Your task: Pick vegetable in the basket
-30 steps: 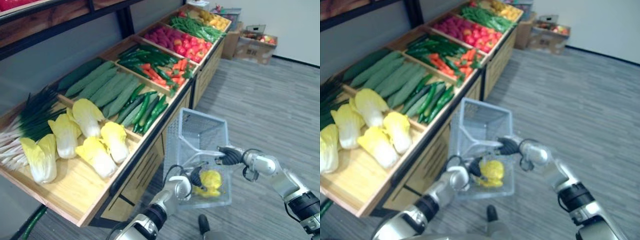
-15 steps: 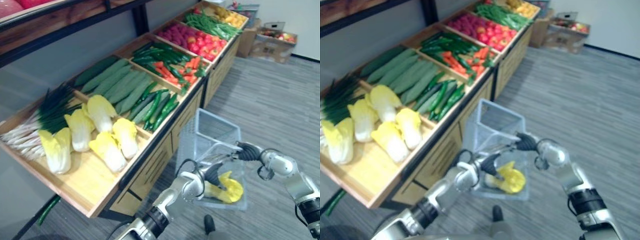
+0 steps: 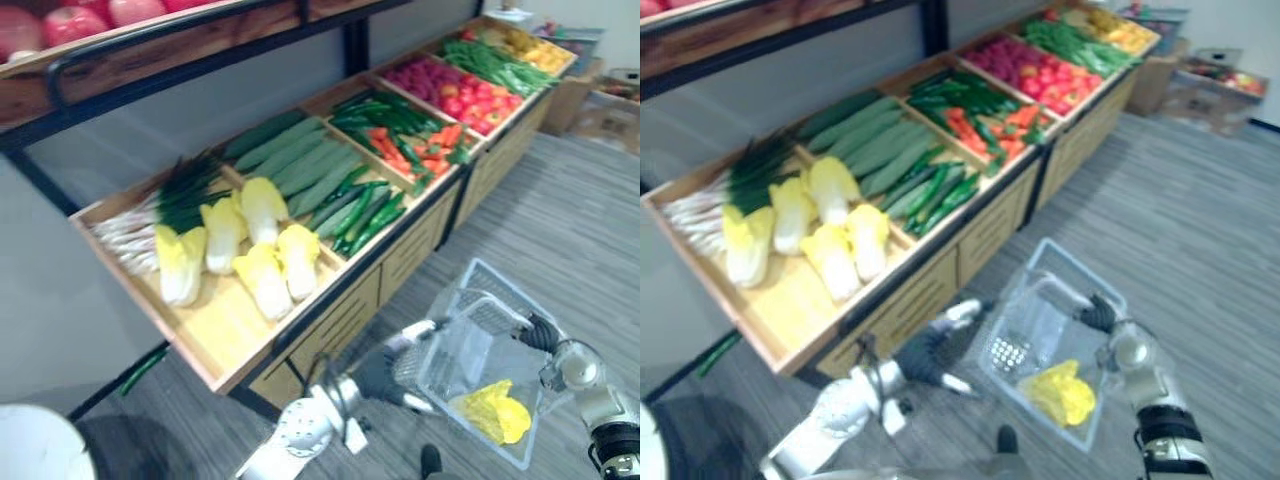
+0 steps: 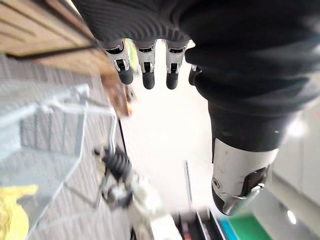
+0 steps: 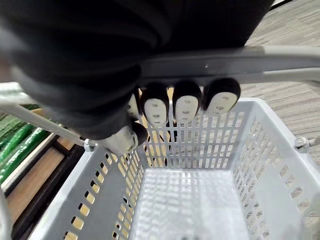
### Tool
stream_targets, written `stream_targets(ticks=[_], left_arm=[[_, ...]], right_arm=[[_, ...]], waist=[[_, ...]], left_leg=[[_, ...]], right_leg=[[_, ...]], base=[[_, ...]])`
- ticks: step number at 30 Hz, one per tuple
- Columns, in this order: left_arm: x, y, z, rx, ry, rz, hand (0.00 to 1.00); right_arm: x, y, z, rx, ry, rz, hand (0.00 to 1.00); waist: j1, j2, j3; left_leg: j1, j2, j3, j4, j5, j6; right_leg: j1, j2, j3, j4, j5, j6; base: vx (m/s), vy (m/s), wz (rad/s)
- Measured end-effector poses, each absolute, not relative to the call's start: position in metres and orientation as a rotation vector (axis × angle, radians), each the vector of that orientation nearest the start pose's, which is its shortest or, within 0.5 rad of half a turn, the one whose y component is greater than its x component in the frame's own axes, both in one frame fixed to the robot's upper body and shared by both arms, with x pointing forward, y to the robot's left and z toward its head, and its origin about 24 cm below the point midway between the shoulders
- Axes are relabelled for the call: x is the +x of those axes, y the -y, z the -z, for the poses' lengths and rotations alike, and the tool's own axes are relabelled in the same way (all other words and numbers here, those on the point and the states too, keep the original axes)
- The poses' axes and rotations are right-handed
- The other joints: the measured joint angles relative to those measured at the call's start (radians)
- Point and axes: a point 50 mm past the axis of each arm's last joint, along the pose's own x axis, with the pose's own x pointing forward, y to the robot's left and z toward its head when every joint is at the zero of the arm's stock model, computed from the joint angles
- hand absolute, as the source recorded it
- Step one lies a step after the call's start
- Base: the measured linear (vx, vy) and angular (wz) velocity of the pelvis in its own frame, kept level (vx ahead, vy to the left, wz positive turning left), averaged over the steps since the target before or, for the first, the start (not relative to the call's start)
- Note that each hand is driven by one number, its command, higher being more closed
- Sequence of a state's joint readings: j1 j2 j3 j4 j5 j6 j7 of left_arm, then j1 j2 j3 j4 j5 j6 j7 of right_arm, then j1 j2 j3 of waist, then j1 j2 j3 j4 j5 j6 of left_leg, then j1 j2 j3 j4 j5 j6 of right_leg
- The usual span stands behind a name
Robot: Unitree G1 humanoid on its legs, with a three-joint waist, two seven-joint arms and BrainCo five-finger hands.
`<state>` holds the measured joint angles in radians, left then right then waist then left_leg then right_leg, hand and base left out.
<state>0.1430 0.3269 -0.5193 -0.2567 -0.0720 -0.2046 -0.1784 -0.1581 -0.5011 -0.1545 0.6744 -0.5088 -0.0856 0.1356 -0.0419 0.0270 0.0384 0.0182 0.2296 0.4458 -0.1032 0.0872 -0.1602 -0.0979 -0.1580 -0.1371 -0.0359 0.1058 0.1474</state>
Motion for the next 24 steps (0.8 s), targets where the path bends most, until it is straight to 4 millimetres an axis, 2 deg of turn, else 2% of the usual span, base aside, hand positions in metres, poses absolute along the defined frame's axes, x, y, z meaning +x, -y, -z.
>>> stream_targets(ticks=[2,3,4,5,6,8,9,11,12,14,15,17,18,21,24], left_arm=[[0.190,-0.095,-0.060,0.120,0.183,0.606,0.00],[0.191,-0.103,-0.058,0.125,0.174,0.565,0.00],[0.193,-0.119,-0.052,0.141,0.141,0.481,0.00],[0.194,-0.138,-0.041,0.174,0.089,0.388,0.00],[0.196,-0.148,-0.035,0.197,0.060,0.334,0.00],[0.197,-0.187,-0.012,0.260,-0.063,0.125,0.00],[0.196,-0.195,-0.008,0.284,-0.089,0.080,0.00],[0.188,-0.225,0.017,0.371,-0.232,-0.035,0.00],[0.185,-0.232,0.027,0.374,-0.281,-0.068,0.00],[0.168,-0.256,0.057,0.395,-0.468,-0.216,0.00],[0.152,-0.268,0.077,0.423,-0.587,-0.275,0.00],[0.132,-0.278,0.097,0.439,-0.730,-0.347,0.00],[0.113,-0.284,0.110,0.430,-0.832,-0.411,0.00],[0.067,-0.285,0.135,0.428,-1.070,-0.467,0.00],[0.034,-0.278,0.148,0.436,-1.221,-0.448,0.00]], right_arm=[[0.239,0.322,0.022,-0.843,-0.562,0.074,1.00],[0.236,0.323,0.025,-0.838,-0.576,0.083,1.00],[0.232,0.324,0.030,-0.817,-0.598,0.113,1.00],[0.227,0.327,0.036,-0.788,-0.627,0.138,1.00],[0.224,0.328,0.038,-0.775,-0.639,0.151,1.00],[0.210,0.335,0.046,-0.730,-0.674,0.226,1.00],[0.208,0.336,0.048,-0.722,-0.683,0.236,1.00],[0.198,0.338,0.056,-0.689,-0.724,0.261,1.00],[0.195,0.337,0.060,-0.678,-0.740,0.264,1.00],[0.182,0.332,0.073,-0.635,-0.791,0.285,1.00],[0.175,0.327,0.081,-0.616,-0.824,0.282,1.00],[0.168,0.321,0.089,-0.599,-0.855,0.283,1.00],[0.163,0.318,0.093,-0.590,-0.874,0.280,1.00],[0.158,0.316,0.098,-0.588,-0.896,0.300,1.00],[0.159,0.317,0.097,-0.586,-0.890,0.312,1.00]], waist=[[0.022,-0.004,-0.002],[0.024,-0.006,-0.003],[0.025,-0.007,-0.004],[0.027,-0.010,-0.010],[0.026,-0.011,-0.009],[0.026,-0.015,-0.015],[0.026,-0.018,-0.016],[0.030,-0.028,-0.023],[0.030,-0.032,-0.027],[0.034,-0.046,-0.035],[0.037,-0.053,-0.040],[0.036,-0.058,-0.045],[0.035,-0.060,-0.046],[0.035,-0.059,-0.047],[0.035,-0.055,-0.051]], left_leg=[[-0.022,-0.003,-0.036,0.000,0.010,0.005],[-0.031,-0.004,-0.048,0.000,0.013,0.006],[-0.042,-0.006,-0.074,0.000,0.019,0.010],[-0.052,-0.011,-0.097,0.000,0.022,0.012],[-0.055,-0.013,-0.107,0.000,0.023,0.013],[-0.074,-0.024,-0.147,0.000,0.029,0.021],[-0.079,-0.027,-0.153,0.000,0.029,0.021],[-0.094,-0.037,-0.170,0.000,0.029,0.021],[-0.098,-0.039,-0.176,0.000,0.029,0.022],[-0.104,-0.043,-0.189,0.000,0.030,0.022],[-0.102,-0.045,-0.194,0.000,0.029,0.022],[-0.102,-0.047,-0.202,0.000,0.028,0.023],[-0.102,-0.049,-0.208,0.000,0.027,0.022],[-0.101,-0.057,-0.213,0.000,0.024,0.022],[-0.100,-0.060,-0.212,0.000,0.020,0.023]], right_leg=[[0.003,-0.005,-0.033,-0.002,0.001,-0.001],[0.005,-0.007,-0.045,-0.004,0.001,-0.001],[0.015,-0.011,-0.071,-0.009,0.001,-0.001],[0.020,-0.014,-0.092,-0.014,0.001,-0.002],[0.026,-0.016,-0.104,-0.014,-0.001,-0.004],[0.036,-0.027,-0.141,-0.016,-0.005,-0.005],[0.035,-0.030,-0.148,-0.016,-0.005,-0.005],[0.035,-0.040,-0.169,-0.018,-0.008,-0.003],[0.035,-0.042,-0.173,-0.019,-0.012,-0.002],[0.042,-0.045,-0.189,-0.025,-0.019,-0.005],[0.051,-0.046,-0.196,-0.034,-0.019,-0.005],[0.055,-0.047,-0.205,-0.034,-0.019,-0.005],[0.059,-0.048,-0.212,-0.036,-0.020,-0.005],[0.068,-0.054,-0.219,-0.044,-0.020,-0.005],[0.070,-0.058,-0.217,-0.047,-0.020,-0.005]], base=[[-0.01,-0.006,0.51],[0.00,-0.005,0.57],[0.00,-0.001,0.55],[0.01,0.000,0.56],[0.01,0.008,0.52],[0.01,0.017,0.47],[0.00,0.026,0.36],[0.00,0.028,0.24],[0.01,0.020,0.24],[0.03,0.011,0.20],[0.04,0.004,0.12],[0.04,0.000,0.14],[0.05,0.002,0.16],[0.02,0.003,0.07],[0.00,0.000,0.00]])
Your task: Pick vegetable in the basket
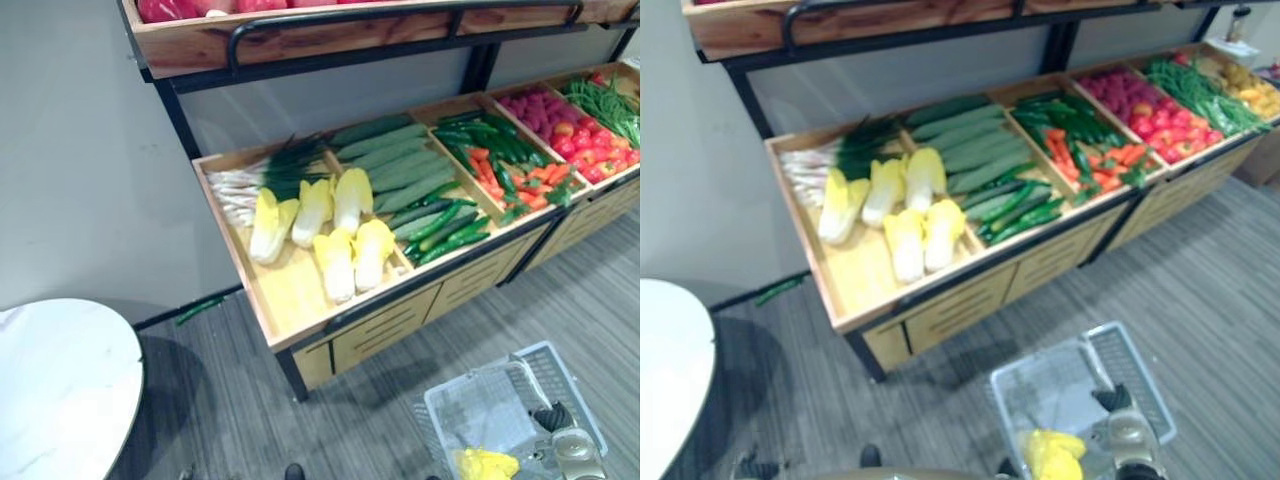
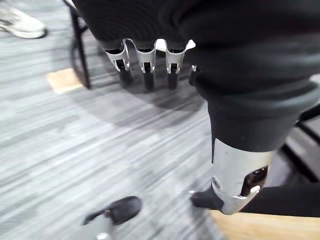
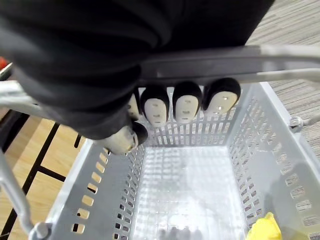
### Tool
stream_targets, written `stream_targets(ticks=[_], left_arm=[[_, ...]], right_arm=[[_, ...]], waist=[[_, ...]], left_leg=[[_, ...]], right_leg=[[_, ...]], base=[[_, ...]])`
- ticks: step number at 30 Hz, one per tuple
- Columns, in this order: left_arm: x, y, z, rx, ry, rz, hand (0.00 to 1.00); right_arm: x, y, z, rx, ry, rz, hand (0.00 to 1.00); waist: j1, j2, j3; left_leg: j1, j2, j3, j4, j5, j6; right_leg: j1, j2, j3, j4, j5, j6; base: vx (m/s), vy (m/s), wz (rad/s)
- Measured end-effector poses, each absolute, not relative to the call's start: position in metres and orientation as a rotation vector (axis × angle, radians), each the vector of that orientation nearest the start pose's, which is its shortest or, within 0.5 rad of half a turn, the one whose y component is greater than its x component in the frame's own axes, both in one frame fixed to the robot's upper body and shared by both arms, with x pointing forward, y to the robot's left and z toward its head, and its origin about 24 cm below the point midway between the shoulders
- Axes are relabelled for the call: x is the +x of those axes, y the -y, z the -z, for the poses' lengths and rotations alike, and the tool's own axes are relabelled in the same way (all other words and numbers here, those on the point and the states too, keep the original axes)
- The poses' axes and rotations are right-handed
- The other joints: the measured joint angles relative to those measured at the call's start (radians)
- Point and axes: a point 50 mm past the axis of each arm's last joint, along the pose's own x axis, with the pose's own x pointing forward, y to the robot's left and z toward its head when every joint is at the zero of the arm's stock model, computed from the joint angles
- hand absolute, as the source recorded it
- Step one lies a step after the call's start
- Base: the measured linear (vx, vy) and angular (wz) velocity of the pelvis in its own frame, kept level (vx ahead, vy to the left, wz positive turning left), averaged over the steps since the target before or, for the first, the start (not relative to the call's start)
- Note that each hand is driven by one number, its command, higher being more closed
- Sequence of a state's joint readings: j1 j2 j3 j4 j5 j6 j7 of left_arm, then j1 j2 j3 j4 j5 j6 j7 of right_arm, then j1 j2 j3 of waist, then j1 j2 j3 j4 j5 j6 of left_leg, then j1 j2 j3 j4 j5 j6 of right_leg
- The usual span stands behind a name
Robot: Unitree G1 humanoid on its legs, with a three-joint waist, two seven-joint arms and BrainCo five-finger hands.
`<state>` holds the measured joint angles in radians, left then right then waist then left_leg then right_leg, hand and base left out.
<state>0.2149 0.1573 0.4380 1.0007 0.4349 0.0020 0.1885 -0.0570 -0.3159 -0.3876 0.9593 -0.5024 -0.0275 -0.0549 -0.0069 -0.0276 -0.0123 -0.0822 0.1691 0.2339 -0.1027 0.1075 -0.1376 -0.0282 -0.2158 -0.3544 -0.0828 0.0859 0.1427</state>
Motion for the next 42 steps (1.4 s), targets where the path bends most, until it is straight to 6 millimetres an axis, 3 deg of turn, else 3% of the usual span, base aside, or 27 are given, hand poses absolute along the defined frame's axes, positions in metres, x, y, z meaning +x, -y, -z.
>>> stream_targets(ticks=[5,12,18,20,22,24,25,26,28,29,31,32,34,36,40,42], left_arm=[[0.021,-0.272,0.152,0.440,-1.284,-0.404,0.00],[0.036,-0.251,0.157,0.452,-1.240,-0.270,0.00],[0.047,-0.245,0.155,0.483,-1.196,-0.219,0.00],[0.054,-0.245,0.154,0.504,-1.170,-0.200,0.00],[0.068,-0.243,0.150,0.534,-1.119,-0.166,0.00],[0.077,-0.242,0.148,0.531,-1.081,-0.159,0.00],[0.078,-0.239,0.148,0.518,-1.069,-0.155,0.00],[0.080,-0.239,0.147,0.515,-1.061,-0.152,0.00],[0.077,-0.240,0.148,0.515,-1.071,-0.156,0.00],[0.073,-0.240,0.149,0.511,-1.088,-0.156,0.00],[0.075,-0.239,0.149,0.489,-1.091,-0.172,0.00],[0.075,-0.240,0.149,0.478,-1.092,-0.189,0.00],[0.076,-0.230,0.152,0.446,-1.092,-0.180,0.00],[0.080,-0.221,0.153,0.425,-1.084,-0.168,0.00],[0.090,-0.221,0.151,0.434,-1.061,-0.177,0.00],[0.090,-0.224,0.151,0.440,-1.060,-0.185,0.00]], right_arm=[[0.161,0.316,0.097,-0.586,-0.885,0.310,1.00],[0.158,0.316,0.099,-0.587,-0.895,0.306,1.00],[0.146,0.314,0.097,-0.586,-0.868,0.330,1.00],[0.150,0.310,0.094,-0.569,-0.833,0.343,1.00],[0.160,0.304,0.088,-0.565,-0.784,0.342,1.00],[0.174,0.300,0.080,-0.587,-0.732,0.323,1.00],[0.188,0.295,0.073,-0.604,-0.684,0.298,1.00],[0.194,0.294,0.070,-0.627,-0.667,0.277,1.00],[0.204,0.293,0.066,-0.674,-0.650,0.228,1.00],[0.217,0.287,0.060,-0.702,-0.621,0.185,1.00],[0.233,0.278,0.054,-0.720,-0.580,0.139,1.00],[0.238,0.274,0.052,-0.723,-0.561,0.122,1.00],[0.243,0.272,0.048,-0.729,-0.531,0.114,1.00],[0.240,0.273,0.048,-0.742,-0.533,0.106,1.00],[0.221,0.273,0.059,-0.769,-0.577,0.074,1.00],[0.218,0.270,0.056,-0.801,-0.554,0.044,1.00]], waist=[[-0.001,0.000,0.000],[-0.018,-0.002,0.002],[-0.020,-0.037,0.024],[-0.023,-0.047,0.034],[-0.021,-0.046,0.067],[-0.015,-0.023,0.093],[-0.008,0.010,0.111],[-0.022,0.012,0.118],[-0.011,-0.012,0.119],[0.000,-0.021,0.117],[0.009,-0.036,0.121],[0.014,-0.036,0.124],[0.021,-0.021,0.124],[0.013,0.011,0.124],[0.003,0.017,0.122],[-0.018,0.015,0.125]], left_leg=[[0.009,0.000,0.003,0.000,-0.002,-0.002],[0.041,0.000,0.015,0.000,-0.010,-0.001],[0.102,-0.016,0.080,0.007,-0.044,0.009],[0.101,-0.017,0.116,0.008,-0.052,0.014],[0.098,-0.003,0.178,0.059,-0.087,0.022],[0.083,0.038,0.247,0.134,-0.128,0.054],[0.085,0.090,0.320,0.149,-0.140,0.080],[0.095,0.094,0.364,0.150,-0.140,0.080],[0.113,0.092,0.445,0.173,-0.146,0.090],[0.114,0.100,0.507,0.193,-0.147,0.089],[0.117,0.128,0.585,0.224,-0.147,0.088],[0.128,0.123,0.619,0.232,-0.141,0.072],[0.130,0.126,0.654,0.211,-0.125,0.048],[0.120,0.159,0.686,0.211,-0.114,0.032],[0.138,0.199,0.700,0.201,-0.079,0.022],[0.137,0.242,0.704,0.249,-0.076,0.020]], right_leg=[[0.006,0.000,0.005,0.000,0.000,0.000],[0.022,-0.004,0.017,0.018,-0.018,0.010],[-0.041,-0.047,0.101,0.189,-0.078,0.029],[-0.069,-0.050,0.147,0.194,-0.058,0.046],[-0.110,-0.028,0.185,0.195,0.032,0.035],[-0.141,0.015,0.161,0.144,0.185,-0.030],[-0.131,0.036,0.091,0.127,0.211,-0.084],[-0.164,-0.007,-0.044,0.379,0.017,-0.158],[-0.145,-0.080,-0.165,0.579,-0.119,-0.160],[-0.130,-0.101,-0.214,0.590,-0.157,-0.166],[-0.127,-0.096,-0.244,0.542,-0.177,-0.155],[-0.124,-0.058,-0.237,0.467,-0.184,-0.142],[-0.102,0.015,-0.195,0.311,-0.185,-0.114],[-0.105,0.073,-0.176,0.226,-0.161,-0.103],[-0.105,0.123,-0.157,0.225,-0.167,-0.126],[-0.104,0.149,-0.146,0.235,-0.171,-0.140]], base=[[0.00,0.000,0.00],[0.00,-0.001,-0.04],[0.03,0.027,-0.26],[0.00,0.049,-0.70],[-0.03,0.079,-0.96],[-0.07,0.070,-1.27],[-0.14,0.068,-1.40],[-0.11,0.069,-1.30],[-0.04,0.041,-1.27],[-0.05,-0.036,-1.44],[-0.07,-0.145,-1.35],[-0.09,-0.188,-1.40],[-0.09,-0.183,-1.04],[-0.13,-0.158,-0.57],[-0.07,-0.127,-0.23],[0.01,-0.088,-0.21]])
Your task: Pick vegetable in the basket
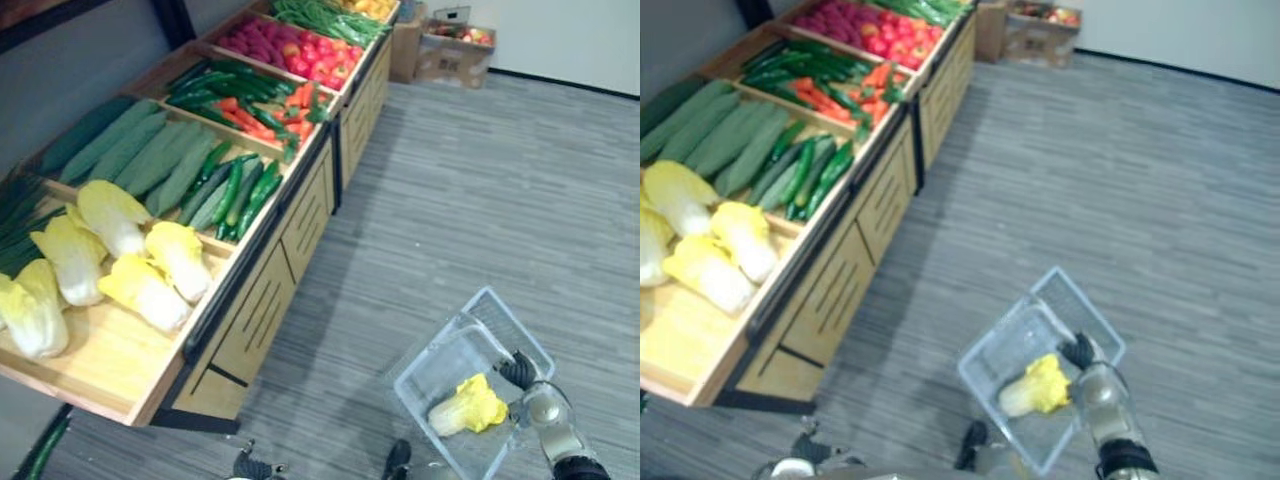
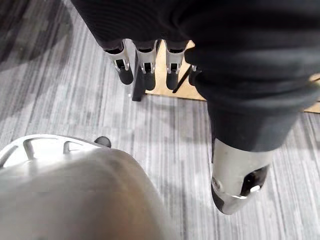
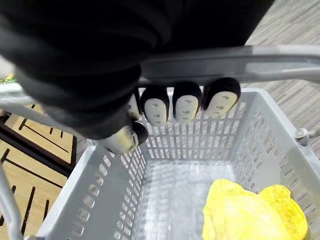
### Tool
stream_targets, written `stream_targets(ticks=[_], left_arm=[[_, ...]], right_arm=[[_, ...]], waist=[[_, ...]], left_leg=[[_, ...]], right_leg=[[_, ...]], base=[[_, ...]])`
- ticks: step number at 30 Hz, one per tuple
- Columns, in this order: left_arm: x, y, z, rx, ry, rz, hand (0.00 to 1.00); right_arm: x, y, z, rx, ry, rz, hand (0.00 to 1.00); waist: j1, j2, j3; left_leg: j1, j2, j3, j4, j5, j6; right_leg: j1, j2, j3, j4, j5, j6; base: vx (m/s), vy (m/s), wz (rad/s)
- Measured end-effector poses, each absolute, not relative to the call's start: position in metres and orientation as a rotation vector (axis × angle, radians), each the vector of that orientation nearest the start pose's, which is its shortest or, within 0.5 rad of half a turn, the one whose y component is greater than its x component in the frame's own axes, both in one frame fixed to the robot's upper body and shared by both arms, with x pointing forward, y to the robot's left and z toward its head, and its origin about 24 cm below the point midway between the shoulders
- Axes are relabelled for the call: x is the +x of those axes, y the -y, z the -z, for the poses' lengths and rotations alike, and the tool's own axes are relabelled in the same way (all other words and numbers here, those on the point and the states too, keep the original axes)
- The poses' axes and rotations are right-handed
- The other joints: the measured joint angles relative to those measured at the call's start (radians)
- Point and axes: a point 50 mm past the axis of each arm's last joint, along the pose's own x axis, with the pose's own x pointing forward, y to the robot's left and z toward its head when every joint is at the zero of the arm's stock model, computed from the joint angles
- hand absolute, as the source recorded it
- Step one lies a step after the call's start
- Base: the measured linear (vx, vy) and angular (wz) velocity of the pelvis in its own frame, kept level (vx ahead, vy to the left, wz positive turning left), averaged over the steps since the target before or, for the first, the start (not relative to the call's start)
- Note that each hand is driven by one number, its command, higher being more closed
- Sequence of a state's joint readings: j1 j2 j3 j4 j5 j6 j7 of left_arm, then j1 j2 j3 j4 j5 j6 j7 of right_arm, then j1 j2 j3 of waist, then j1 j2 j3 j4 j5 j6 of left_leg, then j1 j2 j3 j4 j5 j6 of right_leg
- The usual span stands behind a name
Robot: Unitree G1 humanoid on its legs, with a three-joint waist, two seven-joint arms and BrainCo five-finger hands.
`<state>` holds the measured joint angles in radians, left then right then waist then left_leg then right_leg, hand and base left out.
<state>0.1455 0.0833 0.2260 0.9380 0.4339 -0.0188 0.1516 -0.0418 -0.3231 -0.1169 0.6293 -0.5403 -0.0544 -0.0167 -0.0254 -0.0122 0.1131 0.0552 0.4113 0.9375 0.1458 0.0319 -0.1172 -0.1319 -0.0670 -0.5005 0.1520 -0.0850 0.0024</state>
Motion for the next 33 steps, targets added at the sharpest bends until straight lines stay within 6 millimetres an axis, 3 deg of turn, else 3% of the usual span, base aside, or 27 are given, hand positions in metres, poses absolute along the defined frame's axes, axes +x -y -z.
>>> stream_targets(ticks=[3,4,5,6,7,8,12,14,15,16,18,20,21,23,24,27,29,30,32,33], left_arm=[[0.091,-0.224,0.150,0.443,-1.055,-0.188,0.00],[0.092,-0.224,0.150,0.445,-1.048,-0.191,0.00],[0.091,-0.222,0.150,0.441,-1.043,-0.190,0.00],[0.090,-0.220,0.151,0.437,-1.043,-0.190,0.00],[0.087,-0.216,0.152,0.423,-1.049,-0.199,0.00],[0.086,-0.214,0.152,0.392,-1.042,-0.225,0.00],[0.084,-0.209,0.152,0.381,-1.028,-0.229,0.00],[0.083,-0.207,0.152,0.373,-1.025,-0.227,0.00],[0.082,-0.206,0.153,0.370,-1.028,-0.226,0.00],[0.085,-0.206,0.152,0.371,-1.022,-0.227,0.00],[0.087,-0.212,0.150,0.388,-1.012,-0.233,0.00],[0.086,-0.212,0.151,0.392,-1.016,-0.232,0.00],[0.086,-0.212,0.151,0.394,-1.018,-0.229,0.00],[0.086,-0.212,0.151,0.394,-1.019,-0.227,0.00],[0.085,-0.211,0.152,0.398,-1.024,-0.221,0.00],[0.084,-0.216,0.151,0.434,-1.029,-0.198,0.00],[0.079,-0.229,0.150,0.483,-1.041,-0.190,0.00],[0.078,-0.230,0.150,0.487,-1.044,-0.191,0.00],[0.080,-0.231,0.149,0.489,-1.040,-0.191,0.00],[0.081,-0.231,0.149,0.489,-1.037,-0.191,0.00]], right_arm=[[0.221,0.266,0.054,-0.826,-0.531,0.005,1.00],[0.222,0.265,0.053,-0.846,-0.523,-0.015,1.00],[0.225,0.265,0.051,-0.872,-0.515,-0.037,1.00],[0.228,0.263,0.050,-0.885,-0.505,-0.050,1.00],[0.231,0.260,0.048,-0.898,-0.494,-0.068,1.00],[0.231,0.259,0.049,-0.897,-0.493,-0.075,1.00],[0.233,0.255,0.049,-0.858,-0.485,-0.073,1.00],[0.235,0.253,0.048,-0.858,-0.474,-0.076,1.00],[0.235,0.252,0.048,-0.860,-0.472,-0.082,1.00],[0.236,0.248,0.048,-0.859,-0.460,-0.095,1.00],[0.238,0.246,0.044,-0.861,-0.431,-0.104,1.00],[0.239,0.245,0.044,-0.859,-0.428,-0.104,1.00],[0.239,0.244,0.045,-0.856,-0.427,-0.107,1.00],[0.239,0.241,0.045,-0.847,-0.416,-0.113,1.00],[0.239,0.239,0.045,-0.842,-0.409,-0.115,1.00],[0.243,0.236,0.041,-0.837,-0.377,-0.102,1.00],[0.237,0.233,0.048,-0.790,-0.399,-0.070,1.00],[0.235,0.232,0.051,-0.776,-0.408,-0.063,1.00],[0.231,0.234,0.058,-0.752,-0.446,-0.049,1.00],[0.232,0.236,0.057,-0.752,-0.450,-0.043,1.00]], waist=[[0.002,0.007,0.012],[0.004,0.006,0.033],[0.007,0.014,0.041],[0.009,0.021,0.045],[0.014,0.031,0.050],[0.030,0.038,0.054],[0.057,0.053,0.061],[0.061,0.068,0.067],[0.065,0.074,0.063],[0.065,0.075,0.061],[0.061,0.058,0.071],[0.059,0.046,0.073],[0.064,0.046,0.073],[0.066,0.044,0.074],[0.068,0.044,0.075],[0.065,0.020,0.076],[0.056,-0.033,0.071],[0.054,-0.033,0.071],[0.044,-0.031,0.072],[0.043,-0.027,0.075]], left_leg=[[-0.001,0.069,-0.038,0.154,-0.008,0.015],[-0.024,0.091,-0.137,0.250,-0.012,0.050],[-0.075,0.059,-0.308,0.337,-0.073,0.044],[-0.099,0.023,-0.393,0.358,-0.111,0.029],[-0.137,-0.058,-0.523,0.358,-0.158,0.016],[-0.163,-0.124,-0.587,0.321,-0.182,0.015],[-0.198,-0.230,-0.704,0.084,-0.168,0.006],[-0.210,-0.264,-0.788,-0.043,-0.075,-0.002],[-0.204,-0.271,-0.790,-0.056,-0.038,-0.002],[-0.195,-0.293,-0.779,-0.063,-0.039,0.017],[-0.211,-0.320,-0.755,-0.029,-0.047,0.057],[-0.202,-0.358,-0.755,-0.020,-0.050,0.061],[-0.183,-0.373,-0.753,-0.020,-0.070,0.084],[-0.165,-0.377,-0.748,-0.020,-0.101,0.091],[-0.139,-0.373,-0.745,-0.028,-0.143,0.097],[-0.074,-0.371,-0.708,-0.038,-0.175,0.116],[-0.007,-0.394,-0.716,-0.032,-0.204,0.127],[0.004,-0.391,-0.724,-0.032,-0.208,0.130],[0.027,-0.375,-0.746,-0.043,-0.210,0.132],[0.028,-0.368,-0.752,-0.043,-0.211,0.132]], right_leg=[[0.024,0.017,0.039,0.007,-0.012,-0.019],[0.051,0.018,0.069,0.003,-0.022,-0.033],[0.064,0.013,0.100,-0.011,-0.028,-0.030],[0.067,0.011,0.118,-0.017,-0.027,-0.029],[0.066,0.005,0.155,-0.031,-0.022,-0.022],[0.066,0.003,0.185,-0.043,-0.022,-0.021],[0.064,0.003,0.239,-0.048,-0.011,-0.003],[0.060,0.001,0.279,-0.047,-0.010,0.019],[0.055,0.001,0.293,-0.046,-0.010,0.028],[0.051,-0.017,0.314,-0.055,0.005,0.055],[0.060,-0.045,0.324,-0.097,0.029,0.080],[0.083,-0.078,0.337,-0.123,0.038,0.095],[0.088,-0.091,0.348,-0.113,0.035,0.102],[0.080,-0.097,0.356,-0.078,0.022,0.120],[0.048,-0.099,0.368,0.014,-0.006,0.136],[-0.092,-0.128,0.370,0.365,-0.023,0.130],[-0.155,-0.182,0.369,0.591,0.022,0.114],[-0.169,-0.187,0.369,0.629,0.038,0.115],[-0.197,-0.205,0.308,0.635,-0.026,0.075],[-0.199,-0.204,0.287,0.597,-0.036,0.075]], base=[[0.05,-0.079,-0.43],[0.01,-0.028,-0.53],[-0.01,0.017,-0.61],[0.01,0.056,-0.78],[0.05,0.077,-0.84],[0.06,0.080,-0.80],[0.10,0.119,-0.58],[0.16,0.196,-0.51],[0.20,0.230,-0.52],[0.20,0.193,-0.29],[0.25,0.236,-0.20],[0.24,0.200,-0.16],[0.20,0.133,-0.20],[0.19,0.124,-0.30],[0.14,0.104,-0.42],[0.10,0.108,-0.34],[0.19,0.076,0.10],[0.23,0.009,0.29],[0.24,-0.019,0.27],[0.20,-0.054,0.15]])
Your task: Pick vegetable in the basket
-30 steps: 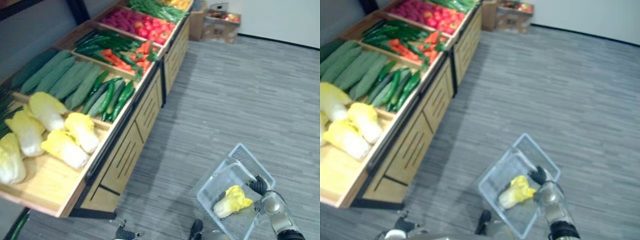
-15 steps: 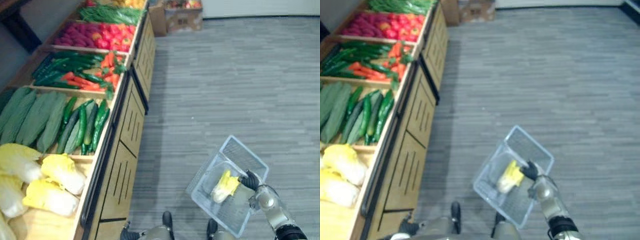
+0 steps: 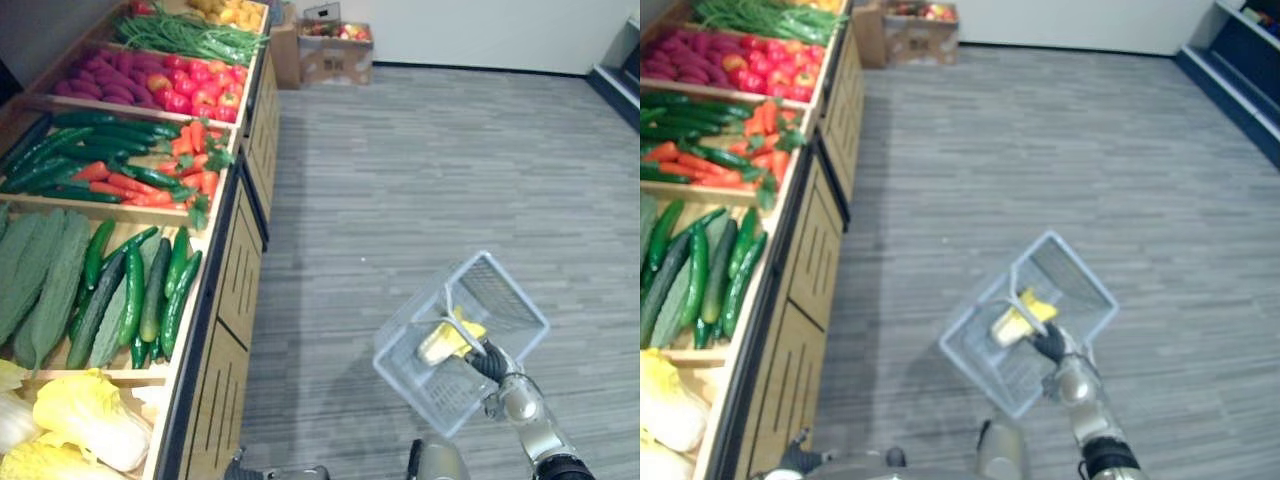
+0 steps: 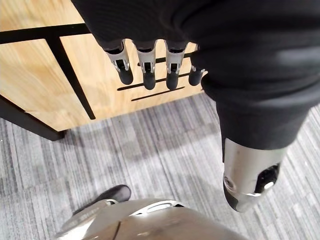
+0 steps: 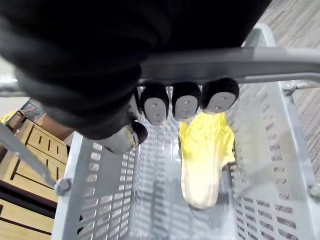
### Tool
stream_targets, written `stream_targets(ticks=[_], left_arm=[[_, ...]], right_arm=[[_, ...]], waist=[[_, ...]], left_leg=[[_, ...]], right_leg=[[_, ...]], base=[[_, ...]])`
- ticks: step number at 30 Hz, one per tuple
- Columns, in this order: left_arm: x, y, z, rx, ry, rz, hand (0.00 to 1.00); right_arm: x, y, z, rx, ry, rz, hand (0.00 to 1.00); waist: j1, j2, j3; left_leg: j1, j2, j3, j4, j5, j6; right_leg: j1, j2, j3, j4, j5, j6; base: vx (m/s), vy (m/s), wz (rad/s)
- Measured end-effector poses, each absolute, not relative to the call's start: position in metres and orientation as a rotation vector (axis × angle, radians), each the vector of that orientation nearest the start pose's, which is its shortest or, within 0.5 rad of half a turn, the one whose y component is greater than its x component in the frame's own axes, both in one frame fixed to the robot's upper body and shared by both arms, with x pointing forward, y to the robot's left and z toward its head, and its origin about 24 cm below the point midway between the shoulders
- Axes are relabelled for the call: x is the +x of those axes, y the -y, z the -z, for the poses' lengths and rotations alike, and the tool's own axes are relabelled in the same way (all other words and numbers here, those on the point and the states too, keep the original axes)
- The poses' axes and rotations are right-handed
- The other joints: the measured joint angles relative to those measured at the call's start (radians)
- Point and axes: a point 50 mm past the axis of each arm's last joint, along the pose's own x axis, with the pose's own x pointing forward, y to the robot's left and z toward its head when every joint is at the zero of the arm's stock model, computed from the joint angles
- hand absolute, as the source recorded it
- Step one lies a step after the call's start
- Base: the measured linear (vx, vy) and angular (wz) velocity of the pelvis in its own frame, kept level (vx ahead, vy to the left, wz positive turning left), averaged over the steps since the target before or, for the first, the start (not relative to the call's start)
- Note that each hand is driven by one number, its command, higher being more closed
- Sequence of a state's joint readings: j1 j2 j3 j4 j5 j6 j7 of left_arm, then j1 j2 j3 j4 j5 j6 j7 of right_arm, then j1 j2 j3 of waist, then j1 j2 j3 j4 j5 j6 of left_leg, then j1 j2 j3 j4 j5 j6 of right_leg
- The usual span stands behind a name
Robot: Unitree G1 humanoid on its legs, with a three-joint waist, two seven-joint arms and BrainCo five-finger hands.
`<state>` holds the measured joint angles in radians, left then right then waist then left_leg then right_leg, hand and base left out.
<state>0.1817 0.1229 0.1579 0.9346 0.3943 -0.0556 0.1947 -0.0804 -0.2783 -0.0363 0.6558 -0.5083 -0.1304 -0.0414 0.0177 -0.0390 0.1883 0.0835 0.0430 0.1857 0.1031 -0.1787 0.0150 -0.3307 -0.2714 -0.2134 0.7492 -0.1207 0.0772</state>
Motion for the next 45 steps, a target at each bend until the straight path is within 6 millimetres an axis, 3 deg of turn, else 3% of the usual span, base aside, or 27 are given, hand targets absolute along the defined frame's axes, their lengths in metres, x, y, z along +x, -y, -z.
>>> stream_targets(ticks=[2,4,6,7,8,9,11,12,13,15,16,18,22,25,26,28,29,30,31,35,37,39,40,41,42,43,45], left_arm=[[0.085,-0.228,0.149,0.485,-1.029,-0.187,0.00],[0.087,-0.228,0.149,0.486,-1.024,-0.185,0.00],[0.091,-0.230,0.147,0.492,-1.015,-0.190,0.00],[0.091,-0.233,0.147,0.497,-1.012,-0.194,0.00],[0.093,-0.233,0.146,0.492,-1.011,-0.200,0.00],[0.091,-0.230,0.147,0.477,-1.016,-0.205,0.00],[0.089,-0.223,0.150,0.448,-1.023,-0.207,0.00],[0.084,-0.212,0.153,0.412,-1.041,-0.201,0.00],[0.082,-0.213,0.153,0.404,-1.047,-0.212,0.00],[0.077,-0.218,0.153,0.395,-1.053,-0.242,0.00],[0.075,-0.219,0.153,0.382,-1.059,-0.256,0.00],[0.072,-0.219,0.154,0.377,-1.067,-0.260,0.00],[0.076,-0.222,0.151,0.374,-1.041,-0.276,0.00],[0.074,-0.222,0.152,0.371,-1.050,-0.282,0.00],[0.073,-0.222,0.152,0.370,-1.053,-0.283,0.00],[0.070,-0.222,0.152,0.369,-1.061,-0.283,0.00],[0.068,-0.223,0.153,0.369,-1.069,-0.289,0.00],[0.069,-0.222,0.153,0.364,-1.067,-0.293,0.00],[0.073,-0.223,0.151,0.367,-1.055,-0.293,0.00],[0.076,-0.224,0.151,0.370,-1.052,-0.297,0.00],[0.074,-0.225,0.151,0.371,-1.066,-0.299,0.00],[0.066,-0.229,0.152,0.387,-1.084,-0.300,0.00],[0.063,-0.233,0.151,0.406,-1.090,-0.295,0.00],[0.064,-0.236,0.150,0.427,-1.086,-0.282,0.00],[0.064,-0.240,0.149,0.438,-1.085,-0.285,0.00],[0.065,-0.243,0.148,0.450,-1.082,-0.287,0.00],[0.065,-0.244,0.147,0.447,-1.073,-0.298,0.00]], right_arm=[[0.236,0.244,0.055,-0.770,-0.466,-0.025,1.00],[0.237,0.251,0.053,-0.774,-0.476,0.002,1.00],[0.236,0.256,0.052,-0.781,-0.483,0.015,1.00],[0.236,0.256,0.052,-0.782,-0.486,0.016,1.00],[0.235,0.259,0.051,-0.784,-0.489,0.022,1.00],[0.233,0.264,0.051,-0.798,-0.494,0.026,1.00],[0.233,0.266,0.051,-0.794,-0.503,0.033,1.00],[0.229,0.269,0.052,-0.781,-0.514,0.048,1.00],[0.225,0.270,0.054,-0.778,-0.524,0.052,1.00],[0.215,0.273,0.061,-0.772,-0.558,0.051,1.00],[0.209,0.274,0.064,-0.772,-0.579,0.052,1.00],[0.203,0.279,0.067,-0.768,-0.602,0.066,1.00],[0.194,0.300,0.066,-0.775,-0.645,0.127,1.00],[0.192,0.310,0.062,-0.786,-0.646,0.158,1.00],[0.191,0.312,0.061,-0.780,-0.650,0.174,1.00],[0.190,0.314,0.061,-0.778,-0.652,0.184,1.00],[0.190,0.311,0.063,-0.772,-0.652,0.181,1.00],[0.190,0.306,0.066,-0.762,-0.653,0.167,1.00],[0.192,0.298,0.068,-0.757,-0.647,0.144,1.00],[0.197,0.288,0.070,-0.768,-0.635,0.098,1.00],[0.198,0.278,0.075,-0.741,-0.633,0.083,1.00],[0.195,0.266,0.083,-0.709,-0.648,0.065,1.00],[0.195,0.262,0.085,-0.719,-0.645,0.044,1.00],[0.193,0.257,0.087,-0.726,-0.641,0.023,1.00],[0.194,0.255,0.087,-0.721,-0.640,0.022,1.00],[0.194,0.254,0.089,-0.703,-0.647,0.033,1.00],[0.189,0.257,0.091,-0.693,-0.667,0.054,1.00]], waist=[[0.001,0.022,0.013],[0.006,0.027,0.015],[0.007,0.018,0.012],[0.007,0.014,0.010],[0.006,0.021,0.012],[0.000,0.064,-0.003],[0.004,0.079,-0.008],[0.002,0.078,-0.008],[0.001,0.080,-0.009],[-0.001,0.072,-0.004],[0.010,0.063,0.001],[0.013,0.061,0.003],[0.025,0.056,0.006],[0.028,0.051,0.008],[0.027,0.052,0.008],[0.030,0.069,-0.002],[0.046,0.084,-0.008],[0.051,0.074,-0.007],[0.048,0.042,-0.005],[0.066,0.016,-0.003],[0.069,-0.004,-0.012],[0.070,-0.026,-0.031],[0.067,-0.035,-0.035],[0.063,-0.053,-0.040],[0.062,-0.062,-0.042],[0.061,-0.063,-0.040],[0.050,-0.054,-0.040]], left_leg=[[0.016,0.026,-0.009,-0.012,-0.007,-0.013],[0.025,0.037,-0.018,-0.016,-0.026,-0.045],[0.042,0.049,-0.042,-0.015,-0.053,-0.089],[0.048,0.058,-0.060,-0.008,-0.071,-0.115],[0.056,0.084,-0.073,0.005,-0.096,-0.139],[0.057,0.148,-0.100,0.028,-0.118,-0.172],[0.031,0.182,-0.117,0.099,-0.096,-0.183],[-0.036,0.206,-0.128,0.246,-0.038,-0.177],[-0.066,0.218,-0.131,0.311,-0.003,-0.172],[-0.145,0.254,-0.133,0.492,0.150,-0.143],[-0.193,0.284,-0.129,0.610,0.175,-0.129],[-0.251,0.291,-0.106,0.745,0.117,-0.119],[-0.386,0.219,-0.062,0.723,0.014,-0.125],[-0.421,0.138,0.024,0.420,0.011,-0.125],[-0.412,0.092,0.026,0.218,0.076,-0.122],[-0.407,0.068,0.021,-0.003,0.191,-0.124],[-0.406,0.074,0.023,-0.043,0.280,-0.095],[-0.407,0.063,0.034,-0.022,0.300,-0.058],[-0.417,0.042,0.060,0.012,0.265,-0.022],[-0.412,0.015,0.135,0.136,0.173,0.049],[-0.358,-0.012,0.127,0.096,0.144,0.057],[-0.298,-0.034,0.113,0.051,0.123,0.060],[-0.251,-0.046,0.080,0.035,0.110,0.068],[-0.215,-0.057,0.034,0.024,0.098,0.075],[-0.195,-0.062,0.013,0.018,0.095,0.076],[-0.142,-0.063,-0.027,0.006,0.087,0.081],[-0.066,-0.063,-0.098,-0.016,0.067,0.081]], right_leg=[[-0.001,0.013,-0.033,-0.210,0.006,0.010],[0.000,0.011,-0.007,-0.473,0.053,0.068],[0.006,-0.008,0.002,-0.618,0.097,0.072],[0.005,-0.015,-0.001,-0.618,0.097,0.072],[-0.003,-0.008,-0.003,-0.571,0.150,0.070],[-0.030,0.024,-0.036,-0.455,0.157,0.067],[-0.042,0.039,-0.061,-0.383,0.093,0.033],[-0.033,0.041,-0.085,-0.325,0.042,0.006],[-0.022,0.043,-0.098,-0.309,0.019,-0.003],[0.041,0.054,-0.127,-0.299,-0.034,-0.033],[0.091,0.070,-0.138,-0.318,-0.056,-0.051],[0.169,0.096,-0.146,-0.370,-0.075,-0.066],[0.301,0.136,-0.172,-0.488,-0.084,-0.068],[0.355,0.135,-0.173,-0.548,-0.077,-0.056],[0.385,0.136,-0.176,-0.591,-0.068,-0.041],[0.418,0.155,-0.175,-0.643,-0.059,-0.022],[0.443,0.169,-0.156,-0.669,-0.068,0.004],[0.460,0.165,-0.148,-0.686,-0.068,0.005],[0.466,0.140,-0.142,-0.697,-0.065,0.008],[0.511,0.083,-0.114,-0.667,-0.013,0.070],[0.455,0.041,-0.097,-0.469,-0.003,0.088],[0.346,-0.008,-0.043,-0.191,0.076,0.182],[0.271,-0.017,0.025,-0.023,0.215,0.205],[0.198,-0.011,0.075,0.140,0.278,0.212],[0.161,-0.007,0.084,0.223,0.258,0.211],[0.109,0.008,0.083,0.326,0.188,0.179],[0.068,0.016,0.031,0.331,0.092,0.097]], base=[[0.24,-0.108,0.13],[0.22,-0.145,0.12],[0.29,-0.288,0.34],[0.36,-0.422,0.48],[0.39,-0.492,0.54],[0.41,-0.489,0.47],[0.34,-0.373,0.30],[0.32,-0.351,0.26],[0.42,-0.420,0.42],[0.37,-0.340,0.30],[0.39,-0.349,0.00],[0.43,-0.351,-0.03],[0.31,-0.134,0.05],[0.28,0.037,-0.09],[0.33,0.095,-0.06],[0.31,0.151,-0.18],[0.45,0.218,-0.26],[0.47,0.206,-0.10],[0.32,0.100,0.12],[0.39,0.162,0.16],[0.34,0.187,0.30],[0.28,0.140,0.28],[0.37,0.106,0.63],[0.40,0.086,0.77],[0.50,0.064,0.95],[0.42,-0.001,0.87],[0.39,-0.042,1.19]])
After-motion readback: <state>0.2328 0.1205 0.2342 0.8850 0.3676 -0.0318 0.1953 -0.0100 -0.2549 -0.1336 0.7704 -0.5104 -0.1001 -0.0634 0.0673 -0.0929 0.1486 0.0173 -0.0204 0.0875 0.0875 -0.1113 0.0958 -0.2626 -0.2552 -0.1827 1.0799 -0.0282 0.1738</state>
